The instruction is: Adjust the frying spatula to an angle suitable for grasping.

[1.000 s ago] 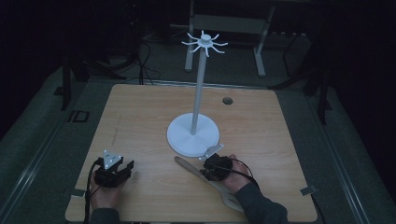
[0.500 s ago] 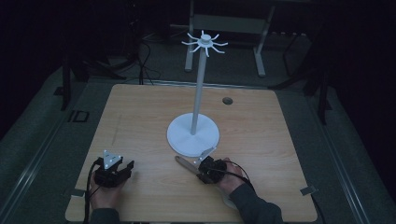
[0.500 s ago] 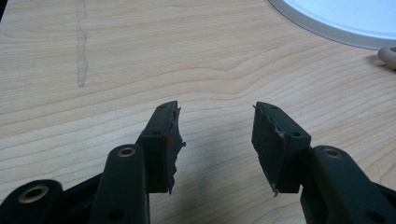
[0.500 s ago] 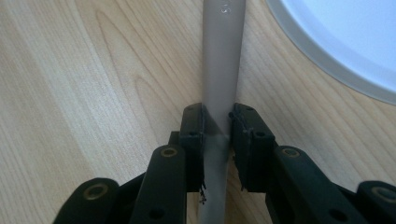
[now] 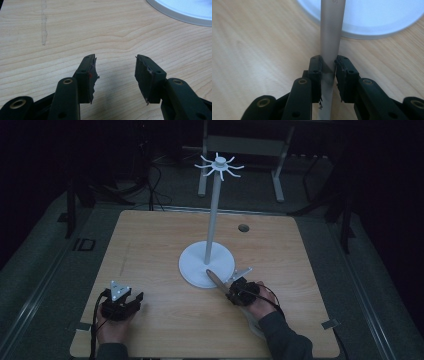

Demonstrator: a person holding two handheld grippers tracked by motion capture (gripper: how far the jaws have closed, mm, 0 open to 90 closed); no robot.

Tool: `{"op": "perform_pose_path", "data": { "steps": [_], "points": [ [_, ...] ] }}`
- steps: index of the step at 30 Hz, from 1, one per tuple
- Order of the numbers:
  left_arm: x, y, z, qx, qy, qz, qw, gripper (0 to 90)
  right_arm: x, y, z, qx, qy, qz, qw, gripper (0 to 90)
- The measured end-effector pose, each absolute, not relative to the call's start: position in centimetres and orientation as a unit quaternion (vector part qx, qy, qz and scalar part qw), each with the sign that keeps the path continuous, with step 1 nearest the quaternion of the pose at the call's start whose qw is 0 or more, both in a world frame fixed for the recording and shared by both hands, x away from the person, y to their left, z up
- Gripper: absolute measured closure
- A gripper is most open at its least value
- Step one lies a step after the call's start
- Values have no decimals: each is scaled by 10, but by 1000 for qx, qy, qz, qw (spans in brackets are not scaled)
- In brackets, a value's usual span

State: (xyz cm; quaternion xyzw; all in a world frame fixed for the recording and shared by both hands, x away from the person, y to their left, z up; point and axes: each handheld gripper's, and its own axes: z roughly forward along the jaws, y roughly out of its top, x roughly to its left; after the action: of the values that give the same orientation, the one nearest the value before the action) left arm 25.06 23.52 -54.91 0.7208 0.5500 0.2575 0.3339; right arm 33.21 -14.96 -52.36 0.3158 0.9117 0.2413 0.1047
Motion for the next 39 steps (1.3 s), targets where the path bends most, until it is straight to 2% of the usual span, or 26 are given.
{"op": "perform_pose_path", "data": {
  "steps": [21, 24, 29, 35, 39],
  "points": [
    [250, 236, -549, 719, 552, 258, 334, 517, 356, -132, -533, 324, 927, 176, 76, 717],
    [251, 236, -549, 719, 553, 257, 334, 517, 358, -133, -533, 321, 930, 172, 56, 650],
    [250, 237, -549, 718, 553, 256, 336, 517, 359, -133, -532, 320, 931, 164, 64, 730],
    [250, 236, -549, 720, 551, 256, 336, 518, 357, -133, -532, 322, 930, 166, 68, 739],
    [251, 237, -549, 719, 552, 255, 336, 519, 350, -135, -533, 312, 928, 181, 89, 747]
  ]
}}
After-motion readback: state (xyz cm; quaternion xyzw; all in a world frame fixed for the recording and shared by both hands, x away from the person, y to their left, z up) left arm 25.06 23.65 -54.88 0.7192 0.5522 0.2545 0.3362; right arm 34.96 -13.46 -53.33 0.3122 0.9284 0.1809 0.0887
